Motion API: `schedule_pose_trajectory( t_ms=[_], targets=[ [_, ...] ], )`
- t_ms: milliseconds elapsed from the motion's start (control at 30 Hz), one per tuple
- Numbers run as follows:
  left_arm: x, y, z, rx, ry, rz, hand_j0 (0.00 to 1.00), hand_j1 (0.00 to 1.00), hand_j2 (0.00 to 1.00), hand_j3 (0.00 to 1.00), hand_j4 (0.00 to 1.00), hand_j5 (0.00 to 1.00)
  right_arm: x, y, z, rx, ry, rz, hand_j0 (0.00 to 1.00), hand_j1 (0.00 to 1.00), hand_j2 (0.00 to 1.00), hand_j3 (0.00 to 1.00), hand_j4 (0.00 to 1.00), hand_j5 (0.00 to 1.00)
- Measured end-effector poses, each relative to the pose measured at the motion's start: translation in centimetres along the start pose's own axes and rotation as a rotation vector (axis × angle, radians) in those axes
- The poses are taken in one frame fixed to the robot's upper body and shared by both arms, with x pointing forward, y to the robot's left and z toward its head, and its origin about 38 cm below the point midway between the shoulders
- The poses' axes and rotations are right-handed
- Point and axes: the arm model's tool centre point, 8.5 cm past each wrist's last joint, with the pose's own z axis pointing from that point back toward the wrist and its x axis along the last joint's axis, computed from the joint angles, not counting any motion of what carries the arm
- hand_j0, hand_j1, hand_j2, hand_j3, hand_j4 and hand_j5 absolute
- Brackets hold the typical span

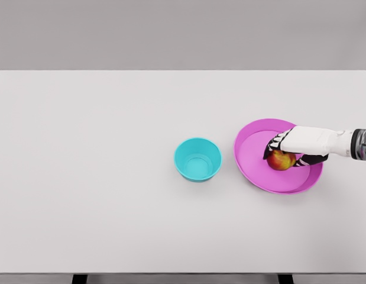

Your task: Put the apple from the pink plate into the blue bowl with your right arm

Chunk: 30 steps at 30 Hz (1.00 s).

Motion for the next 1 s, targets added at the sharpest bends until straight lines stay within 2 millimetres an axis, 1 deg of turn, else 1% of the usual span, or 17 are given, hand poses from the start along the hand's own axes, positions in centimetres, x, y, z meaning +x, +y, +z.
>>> schedule_pose_trajectory(
  t_ms=[67, 100, 233, 333, 467, 500, 600, 767, 800, 833, 1000],
  targets=[
    [0.0, 0.0, 0.0, 0.0, 0.0, 0.0, 1.0, 1.0, 1.0, 1.0, 1.0, 1.0, 0.0, -0.1, 0.0, -0.001, 0.001, 0.001, 0.43, 0.43, 0.43, 0.43, 0.43, 0.43],
    [0.1, 0.0, 0.0, 0.0, -0.002, 0.0, 1.0, 1.0, 1.0, 1.0, 1.0, 1.0, -0.1, -0.6, 0.2, -0.008, 0.004, 0.01, 0.43, 0.43, 0.43, 0.43, 0.43, 0.43],
    [0.0, 0.0, 0.0, 0.0, 0.0, 0.0, 1.0, 1.0, 1.0, 1.0, 1.0, 1.0, -0.1, -1.0, 0.3, -0.017, 0.004, 0.018, 0.43, 0.43, 0.43, 0.43, 0.43, 0.43],
    [0.0, 0.0, 0.0, 0.0, 0.0, 0.0, 1.0, 1.0, 1.0, 1.0, 1.0, 1.0, -0.2, -2.5, 0.7, -0.041, 0.011, 0.041, 0.43, 0.43, 0.43, 0.43, 0.43, 0.43],
    [0.0, 0.0, 0.0, 0.0, 0.0, 0.0, 1.0, 1.0, 1.0, 1.0, 1.0, 1.0, -0.1, -3.2, 0.7, -0.055, 0.011, 0.054, 0.43, 0.43, 0.43, 0.43, 0.43, 0.43],
    [0.0, 0.0, 0.0, 0.0, 0.0, 0.0, 1.0, 1.0, 1.0, 1.0, 1.0, 1.0, 0.0, -4.1, 0.7, -0.07, 0.009, 0.07, 0.43, 0.43, 0.43, 0.43, 0.43, 0.43],
    [0.0, 0.0, 0.0, 0.0, 0.0, 0.0, 1.0, 1.0, 1.0, 1.0, 1.0, 1.0, 0.8, -4.9, 0.2, -0.087, -0.015, 0.091, 0.43, 0.43, 0.43, 0.43, 0.43, 0.43],
    [0.0, 0.0, 0.0, 0.0, 0.0, 0.0, 1.0, 1.0, 1.0, 1.0, 1.0, 1.0, 2.9, -6.4, -0.6, -0.119, -0.072, 0.142, 0.43, 0.43, 0.43, 0.43, 0.43, 0.43],
    [0.0, 0.0, 0.0, 0.0, 0.0, 0.0, 1.0, 1.0, 1.0, 1.0, 1.0, 1.0, 3.4, -7.1, -0.6, -0.131, -0.081, 0.159, 0.43, 0.43, 0.43, 0.43, 0.43, 0.43],
    [0.1, 0.0, 0.0, 0.0, -0.002, 0.0, 1.0, 1.0, 1.0, 1.0, 1.0, 1.0, 3.8, -7.3, -0.8, -0.138, -0.093, 0.167, 0.43, 0.43, 0.43, 0.43, 0.43, 0.43],
    [0.0, 0.0, 0.0, 0.0, 0.0, 0.0, 1.0, 1.0, 1.0, 1.0, 1.0, 1.0, 5.3, -8.8, -1.4, -0.17, -0.132, 0.208, 0.43, 0.43, 0.43, 0.43, 0.43, 0.43]
  ],
)
